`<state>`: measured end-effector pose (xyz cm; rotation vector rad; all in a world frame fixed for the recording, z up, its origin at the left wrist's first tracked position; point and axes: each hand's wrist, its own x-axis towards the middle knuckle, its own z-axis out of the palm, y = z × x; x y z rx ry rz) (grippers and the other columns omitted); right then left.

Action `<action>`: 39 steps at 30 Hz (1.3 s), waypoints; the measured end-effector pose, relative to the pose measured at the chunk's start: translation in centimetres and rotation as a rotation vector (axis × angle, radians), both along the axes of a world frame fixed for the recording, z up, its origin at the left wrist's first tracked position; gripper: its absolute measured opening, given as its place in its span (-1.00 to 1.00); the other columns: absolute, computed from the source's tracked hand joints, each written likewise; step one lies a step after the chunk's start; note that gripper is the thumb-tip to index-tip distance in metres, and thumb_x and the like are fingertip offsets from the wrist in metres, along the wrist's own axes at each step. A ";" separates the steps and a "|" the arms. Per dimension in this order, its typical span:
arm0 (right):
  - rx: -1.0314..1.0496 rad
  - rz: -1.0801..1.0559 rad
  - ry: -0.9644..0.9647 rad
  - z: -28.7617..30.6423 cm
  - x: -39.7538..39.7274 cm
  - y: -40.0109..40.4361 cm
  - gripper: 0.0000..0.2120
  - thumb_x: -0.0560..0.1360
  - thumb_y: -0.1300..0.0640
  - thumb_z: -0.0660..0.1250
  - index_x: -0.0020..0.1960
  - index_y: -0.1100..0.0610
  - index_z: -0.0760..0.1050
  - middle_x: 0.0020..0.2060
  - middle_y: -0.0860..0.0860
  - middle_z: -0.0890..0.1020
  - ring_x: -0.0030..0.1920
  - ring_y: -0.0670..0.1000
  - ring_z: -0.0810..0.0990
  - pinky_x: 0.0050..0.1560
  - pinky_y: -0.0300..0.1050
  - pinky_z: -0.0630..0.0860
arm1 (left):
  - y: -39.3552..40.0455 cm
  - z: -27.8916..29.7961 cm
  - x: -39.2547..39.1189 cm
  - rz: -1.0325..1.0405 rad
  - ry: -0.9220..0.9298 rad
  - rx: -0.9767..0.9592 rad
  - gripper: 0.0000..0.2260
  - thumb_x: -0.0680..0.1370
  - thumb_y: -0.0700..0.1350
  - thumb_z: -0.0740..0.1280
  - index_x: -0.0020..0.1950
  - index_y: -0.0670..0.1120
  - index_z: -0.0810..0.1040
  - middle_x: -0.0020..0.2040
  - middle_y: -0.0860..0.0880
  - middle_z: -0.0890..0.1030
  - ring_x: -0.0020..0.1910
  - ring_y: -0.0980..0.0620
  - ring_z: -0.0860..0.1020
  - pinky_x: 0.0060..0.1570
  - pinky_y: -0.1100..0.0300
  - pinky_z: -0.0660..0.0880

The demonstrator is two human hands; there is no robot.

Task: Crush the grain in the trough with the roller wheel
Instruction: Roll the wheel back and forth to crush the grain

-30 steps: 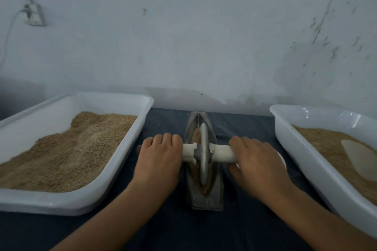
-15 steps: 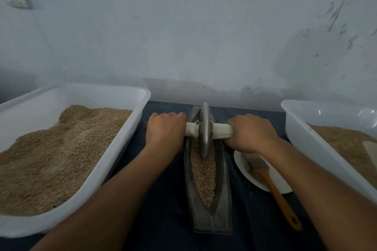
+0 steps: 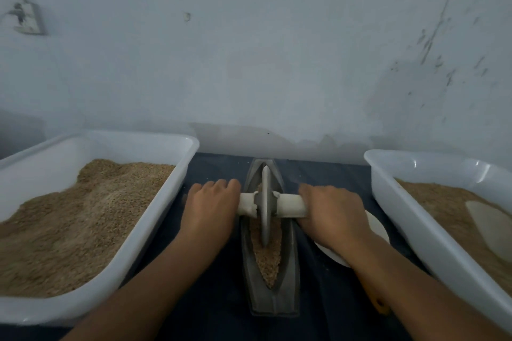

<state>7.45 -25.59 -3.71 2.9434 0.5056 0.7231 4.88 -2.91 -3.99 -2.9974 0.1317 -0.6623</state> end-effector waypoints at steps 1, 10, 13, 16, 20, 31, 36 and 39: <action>0.004 0.014 -0.021 -0.1 -0.9 -0.1 -0.75 0.47 -0.21 0.34 -0.08 -0.10 0.34 -0.21 -0.10 0.56 -0.28 -0.01 0.48 -0.39 -0.08 0.19 | 0.0 0.0 -0.9 -0.011 -0.005 0.001 -0.70 0.50 -0.11 0.40 0.05 0.05 0.28 0.05 0.05 0.52 0.02 0.01 0.51 0.03 0.09 0.36; 0.093 0.170 -0.167 -0.6 -6.9 -1.7 -0.69 0.32 0.03 0.55 -0.04 0.05 0.50 -0.29 -0.03 0.57 -0.37 0.05 0.52 -0.39 -0.11 0.29 | -0.3 0.3 -5.9 -0.108 -0.094 0.070 -0.73 0.52 -0.06 0.32 0.09 0.04 0.25 0.01 0.06 0.40 -0.03 0.03 0.38 0.05 0.10 0.32; 0.056 0.139 -0.113 -0.5 -6.3 -1.7 -0.72 0.39 -0.04 0.50 -0.05 0.03 0.45 -0.27 -0.04 0.57 -0.34 0.05 0.52 -0.38 -0.09 0.27 | -0.2 0.2 -5.1 -0.091 -0.070 0.044 -0.69 0.49 -0.06 0.36 0.03 0.07 0.21 -0.04 0.08 0.38 -0.10 0.06 0.31 0.02 0.10 0.31; 0.048 0.091 -0.008 -0.1 -4.1 -1.0 -0.74 0.48 -0.15 0.37 -0.03 -0.04 0.37 -0.18 -0.08 0.58 -0.23 0.03 0.56 -0.33 -0.06 0.28 | -0.1 -0.1 -3.2 -0.052 -0.037 0.028 -0.63 0.47 -0.08 0.39 -0.03 0.08 0.16 -0.11 0.10 0.34 -0.15 0.06 0.31 -0.06 0.11 0.26; -0.017 0.033 0.066 0.5 0.0 -0.2 -0.75 0.46 -0.24 0.33 -0.06 -0.11 0.38 -0.21 -0.10 0.56 -0.22 0.03 0.55 -0.33 -0.09 0.27 | 0.3 -0.6 0.0 -0.001 -0.021 0.013 -0.66 0.49 -0.07 0.41 -0.06 0.06 0.21 -0.10 0.08 0.52 -0.16 0.03 0.48 -0.13 0.11 0.24; -0.007 -0.021 0.463 2.1 6.7 -0.3 -0.78 0.31 -0.22 0.34 -0.13 -0.13 0.51 -0.25 -0.12 0.58 -0.26 -0.08 0.55 -0.36 -0.16 0.35 | -0.9 1.2 5.6 0.038 -0.002 0.055 -0.86 0.53 -0.13 0.36 0.00 0.04 0.43 -0.13 0.04 0.53 -0.13 -0.01 0.53 -0.06 0.06 0.26; -0.016 -0.031 0.289 1.3 5.0 -0.1 -0.79 0.36 -0.22 0.32 -0.18 -0.11 0.43 -0.32 -0.12 0.52 -0.35 -0.07 0.48 -0.41 -0.17 0.25 | -0.5 0.7 4.1 0.033 0.004 0.041 -0.79 0.51 -0.12 0.39 0.00 0.03 0.36 -0.13 0.05 0.46 -0.20 0.01 0.40 -0.08 0.09 0.26; -0.011 -0.045 0.144 0.4 2.6 0.0 -0.77 0.42 -0.22 0.33 -0.14 -0.10 0.38 -0.32 -0.12 0.46 -0.34 -0.01 0.43 -0.37 -0.12 0.23 | -0.4 0.7 1.9 0.018 0.018 0.040 -0.74 0.49 -0.12 0.40 0.05 0.02 0.35 0.01 0.01 0.55 -0.05 -0.02 0.52 -0.06 0.08 0.27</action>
